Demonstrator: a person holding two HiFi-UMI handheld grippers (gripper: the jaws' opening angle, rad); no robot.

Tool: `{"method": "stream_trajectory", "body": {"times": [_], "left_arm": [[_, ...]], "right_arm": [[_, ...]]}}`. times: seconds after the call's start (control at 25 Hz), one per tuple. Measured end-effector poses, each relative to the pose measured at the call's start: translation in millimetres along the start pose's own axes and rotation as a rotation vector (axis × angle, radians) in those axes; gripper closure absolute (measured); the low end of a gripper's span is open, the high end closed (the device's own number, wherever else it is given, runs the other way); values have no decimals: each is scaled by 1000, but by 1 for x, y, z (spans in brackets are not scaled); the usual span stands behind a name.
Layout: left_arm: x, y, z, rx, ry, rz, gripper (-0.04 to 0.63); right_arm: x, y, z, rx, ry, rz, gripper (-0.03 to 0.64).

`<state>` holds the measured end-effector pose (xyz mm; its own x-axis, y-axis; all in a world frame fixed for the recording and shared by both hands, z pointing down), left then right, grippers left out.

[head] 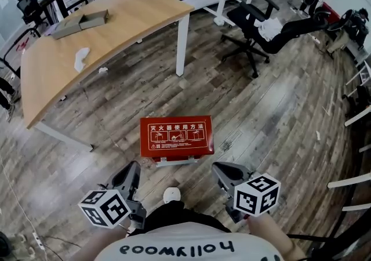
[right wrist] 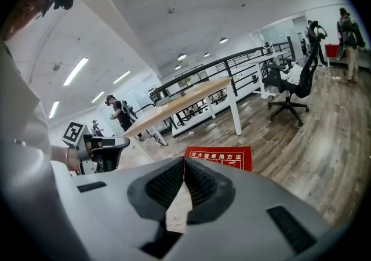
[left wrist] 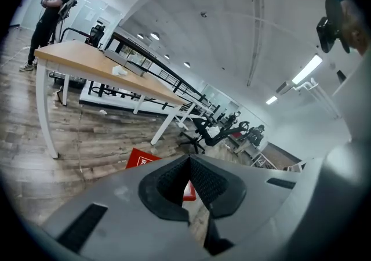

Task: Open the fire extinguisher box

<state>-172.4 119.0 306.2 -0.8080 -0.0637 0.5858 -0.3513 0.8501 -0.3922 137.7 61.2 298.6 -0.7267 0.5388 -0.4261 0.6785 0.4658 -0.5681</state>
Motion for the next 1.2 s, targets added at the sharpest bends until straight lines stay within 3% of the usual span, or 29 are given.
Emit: {"method": "stream_trajectory", "body": {"times": [0.36, 0.84, 1.2], "left_arm": [[53, -30, 12, 100, -23, 42, 591], [68, -45, 27, 102, -17, 25, 591], [77, -41, 8, 119, 16, 105, 591]], "right_arm": [[4, -33, 36, -2, 13, -30, 607], [4, -54, 41, 25, 16, -36, 607], [-7, -61, 39, 78, 22, -15, 607]]}}
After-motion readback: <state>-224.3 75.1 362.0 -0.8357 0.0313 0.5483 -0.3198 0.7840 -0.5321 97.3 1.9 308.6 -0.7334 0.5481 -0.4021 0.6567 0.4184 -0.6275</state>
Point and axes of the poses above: the fingertips, and each gripper's own axes: y backward along the fingers, x to its left, z out of its top, the point moved 9 cm from there along y, backward along the fingers, and after that the axes turned 2 degrees about -y, right-handed, at the moved point
